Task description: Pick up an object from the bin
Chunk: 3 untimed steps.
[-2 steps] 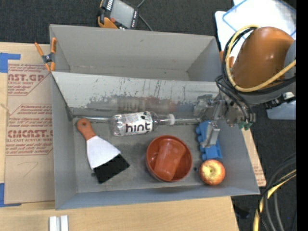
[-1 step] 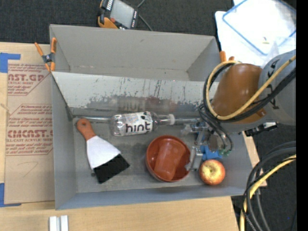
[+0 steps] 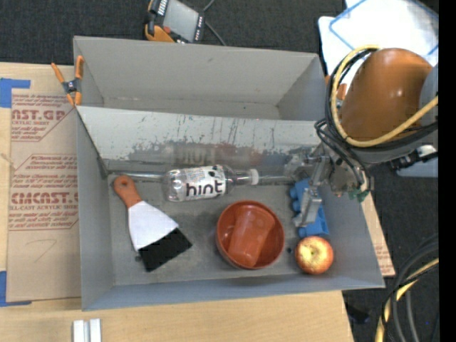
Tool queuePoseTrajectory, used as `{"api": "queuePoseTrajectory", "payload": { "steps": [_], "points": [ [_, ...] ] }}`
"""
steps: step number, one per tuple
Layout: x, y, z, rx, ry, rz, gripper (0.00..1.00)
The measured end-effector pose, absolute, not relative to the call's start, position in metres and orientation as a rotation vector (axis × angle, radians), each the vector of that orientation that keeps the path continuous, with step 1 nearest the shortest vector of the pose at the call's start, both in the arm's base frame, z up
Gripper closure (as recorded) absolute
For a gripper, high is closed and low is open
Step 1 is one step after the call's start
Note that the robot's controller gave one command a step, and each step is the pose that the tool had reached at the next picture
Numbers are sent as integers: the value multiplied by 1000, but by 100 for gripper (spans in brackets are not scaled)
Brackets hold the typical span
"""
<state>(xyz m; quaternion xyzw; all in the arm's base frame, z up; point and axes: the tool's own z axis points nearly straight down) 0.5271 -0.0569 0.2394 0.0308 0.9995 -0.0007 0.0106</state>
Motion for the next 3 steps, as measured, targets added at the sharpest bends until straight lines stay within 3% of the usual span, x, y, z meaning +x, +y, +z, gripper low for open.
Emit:
{"api": "queuePoseTrajectory", "payload": {
  "steps": [1, 2, 3],
  "points": [
    [527, -37, 181, 28, 3124, -2, 0],
    [531, -38, 242, 19, 3125, -2, 0],
    [521, 0, 166, -506, 3084, -3, 0]
  ]
}}
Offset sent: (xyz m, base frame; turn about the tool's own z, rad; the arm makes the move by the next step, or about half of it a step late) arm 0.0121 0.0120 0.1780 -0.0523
